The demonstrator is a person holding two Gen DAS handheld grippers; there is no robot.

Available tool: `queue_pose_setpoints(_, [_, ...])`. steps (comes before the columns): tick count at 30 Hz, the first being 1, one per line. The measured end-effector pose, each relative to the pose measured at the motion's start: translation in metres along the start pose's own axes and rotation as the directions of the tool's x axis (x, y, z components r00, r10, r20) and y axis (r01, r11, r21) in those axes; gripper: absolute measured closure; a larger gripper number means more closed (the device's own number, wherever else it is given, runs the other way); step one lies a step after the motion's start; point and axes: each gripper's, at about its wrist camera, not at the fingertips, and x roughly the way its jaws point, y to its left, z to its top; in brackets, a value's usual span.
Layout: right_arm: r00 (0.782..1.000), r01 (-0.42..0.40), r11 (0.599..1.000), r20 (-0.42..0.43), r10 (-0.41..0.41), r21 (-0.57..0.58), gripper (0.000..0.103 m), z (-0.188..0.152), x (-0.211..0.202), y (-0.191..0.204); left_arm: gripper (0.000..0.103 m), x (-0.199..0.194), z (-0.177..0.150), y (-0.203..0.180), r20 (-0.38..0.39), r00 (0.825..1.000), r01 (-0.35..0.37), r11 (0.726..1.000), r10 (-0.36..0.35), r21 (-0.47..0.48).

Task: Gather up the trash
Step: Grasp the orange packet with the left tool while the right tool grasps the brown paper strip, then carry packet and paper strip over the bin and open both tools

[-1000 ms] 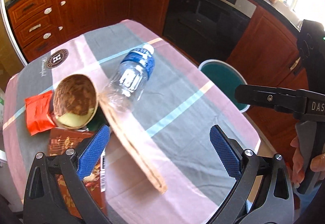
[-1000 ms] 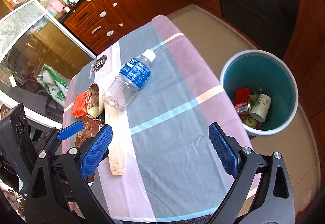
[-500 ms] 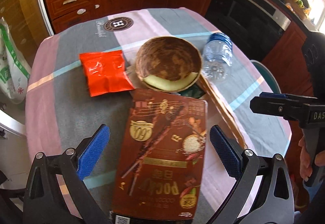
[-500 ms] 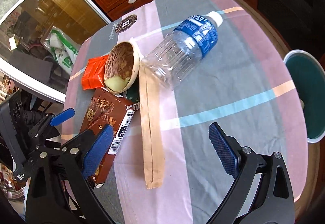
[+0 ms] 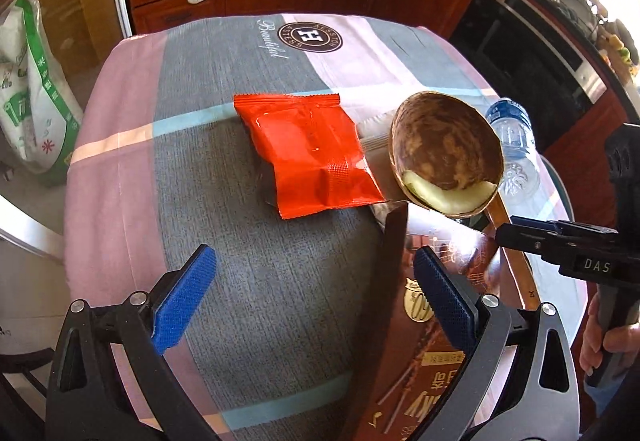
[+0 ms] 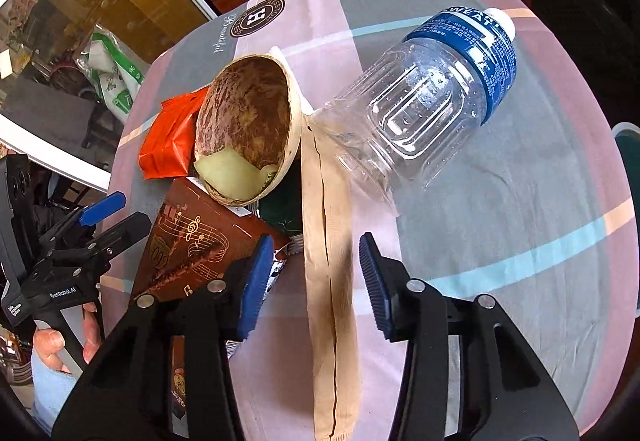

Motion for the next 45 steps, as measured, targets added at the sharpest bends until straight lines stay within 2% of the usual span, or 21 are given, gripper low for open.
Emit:
queue_pose_setpoints(1, [1.0, -0.001, 1.0, 0.004, 0.001, 0.0, 0.074, -0.001, 0.0, 0.0, 0.004, 0.002, 0.001, 0.001, 0.001, 1.0, 0.003, 1.0, -0.003, 0.0])
queue_pose_setpoints(2, [1.0, 0.005, 1.0, 0.012, -0.005, -0.004, 0.087, -0.002, 0.0, 0.001, 0.004, 0.003, 0.003, 0.002, 0.005, 1.0, 0.008, 1.0, -0.008, -0.002])
queue_pose_setpoints(7, [1.0, 0.017, 0.999, 0.016, -0.017, -0.035, 0.088, -0.009, -0.002, 0.007, 0.004, 0.011, 0.016, 0.006, 0.026, 1.0, 0.014, 1.0, -0.013, -0.016])
queue_pose_setpoints(14, [1.0, 0.012, 1.0, -0.002, -0.012, -0.021, 0.088, -0.009, -0.001, 0.003, 0.005, 0.033, 0.04, 0.012, 0.029, 1.0, 0.003, 0.999, -0.002, -0.045])
queue_pose_setpoints(16, [1.0, 0.009, 1.0, -0.002, -0.009, -0.023, 0.088, -0.009, -0.001, 0.003, 0.017, 0.039, 0.041, 0.012, 0.032, 0.999, 0.013, 0.999, -0.012, -0.046])
queue_pose_setpoints(18, [1.0, 0.008, 1.0, -0.001, -0.008, -0.021, 0.087, -0.009, -0.001, 0.003, 0.037, 0.04, 0.041, 0.007, 0.043, 0.999, -0.008, 1.0, 0.009, -0.023])
queue_pose_setpoints(19, [1.0, 0.009, 1.0, -0.001, -0.009, -0.018, 0.087, -0.009, -0.002, 0.003, 0.043, 0.04, 0.041, 0.005, 0.047, 0.999, -0.019, 1.0, 0.019, -0.012])
queue_pose_setpoints(21, [1.0, 0.011, 1.0, -0.003, -0.011, -0.012, 0.087, -0.009, -0.001, 0.001, 0.061, 0.038, 0.038, 0.004, 0.051, 0.999, -0.004, 1.0, 0.005, -0.008])
queue_pose_setpoints(23, [1.0, 0.009, 1.0, -0.002, -0.009, -0.012, 0.087, -0.011, -0.002, 0.002, 0.066, 0.034, 0.035, 0.002, 0.055, 0.998, -0.017, 1.0, 0.017, -0.006])
queue_pose_setpoints(33, [0.999, -0.02, 0.999, 0.04, 0.021, -0.036, 0.088, -0.028, -0.032, 0.004, 0.067, -0.021, 0.001, -0.006, 0.097, 0.992, -0.078, 0.997, 0.077, 0.007])
queue_pose_setpoints(37, [0.997, -0.046, 0.998, 0.054, 0.048, -0.03, 0.088, -0.04, -0.049, 0.0, 0.067, -0.049, -0.012, -0.022, 0.117, 0.992, -0.059, 0.998, 0.056, 0.026])
queue_pose_setpoints(45, [0.986, -0.103, 0.995, 0.129, 0.102, 0.004, 0.088, -0.06, -0.091, -0.018, 0.067, -0.082, -0.025, -0.094, 0.134, 0.991, 0.007, 0.988, -0.028, 0.154])
